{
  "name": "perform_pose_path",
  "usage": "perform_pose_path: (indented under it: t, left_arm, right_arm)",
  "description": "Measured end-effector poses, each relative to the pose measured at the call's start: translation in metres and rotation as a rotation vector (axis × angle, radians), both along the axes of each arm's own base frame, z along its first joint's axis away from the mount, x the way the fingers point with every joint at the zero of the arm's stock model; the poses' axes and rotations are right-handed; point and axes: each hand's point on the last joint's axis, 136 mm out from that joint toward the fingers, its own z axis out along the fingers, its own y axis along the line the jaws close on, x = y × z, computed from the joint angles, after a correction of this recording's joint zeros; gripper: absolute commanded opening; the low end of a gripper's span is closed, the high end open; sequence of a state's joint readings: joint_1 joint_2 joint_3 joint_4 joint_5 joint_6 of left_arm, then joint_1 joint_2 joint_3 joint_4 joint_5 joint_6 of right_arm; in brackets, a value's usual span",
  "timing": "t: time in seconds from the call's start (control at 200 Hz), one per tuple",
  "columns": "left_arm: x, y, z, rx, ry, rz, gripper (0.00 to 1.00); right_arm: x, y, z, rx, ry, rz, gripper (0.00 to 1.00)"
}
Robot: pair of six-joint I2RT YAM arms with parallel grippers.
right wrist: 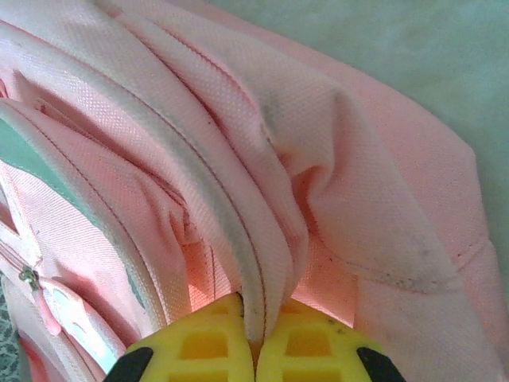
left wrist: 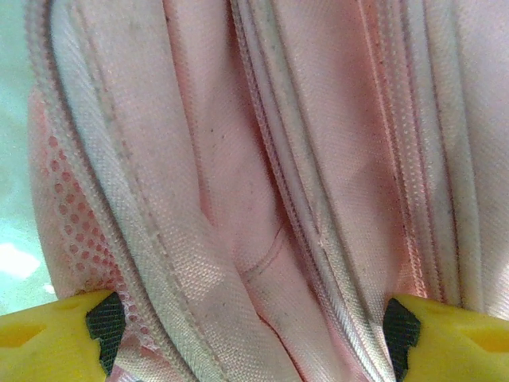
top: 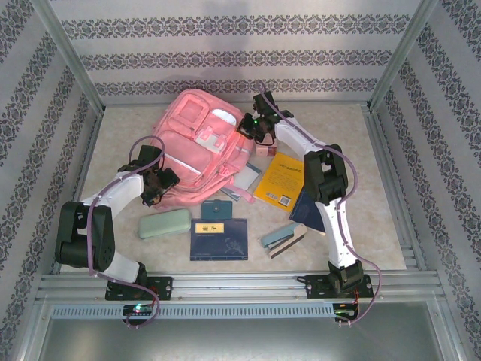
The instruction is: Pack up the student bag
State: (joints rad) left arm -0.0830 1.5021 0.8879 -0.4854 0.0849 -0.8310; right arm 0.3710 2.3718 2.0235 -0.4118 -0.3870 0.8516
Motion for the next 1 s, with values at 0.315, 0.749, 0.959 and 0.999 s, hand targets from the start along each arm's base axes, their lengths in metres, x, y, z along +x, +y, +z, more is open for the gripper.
perform_pose_path:
  t: [0.315,0.749,0.959,0.999]
  left_arm:
    - [0.047,0.009,0.021,0.088,0.02,-0.018,0.87]
    - [0.073,0.003,0.143,0.168,-0.28,-0.168,0.8]
    - [0.002,-0.075,0.16,0.111,-0.385,-0.426,0.76]
    - [-0.011,-0.091,0.154,0.101,-0.379,-0.482,0.76]
  right_arm:
    - [-0.015,-0.003,0.046,0.06,0.064,-0.132,0.0]
    - [-0.114,-0.023,0.144,0.036,0.101,-0.381,0.0]
    - [-0.121,-0.03,0.139,0.028,0.137,-0.455,0.0]
    - [-0.122,-0.03,0.138,0.023,0.141,-0.463,0.0]
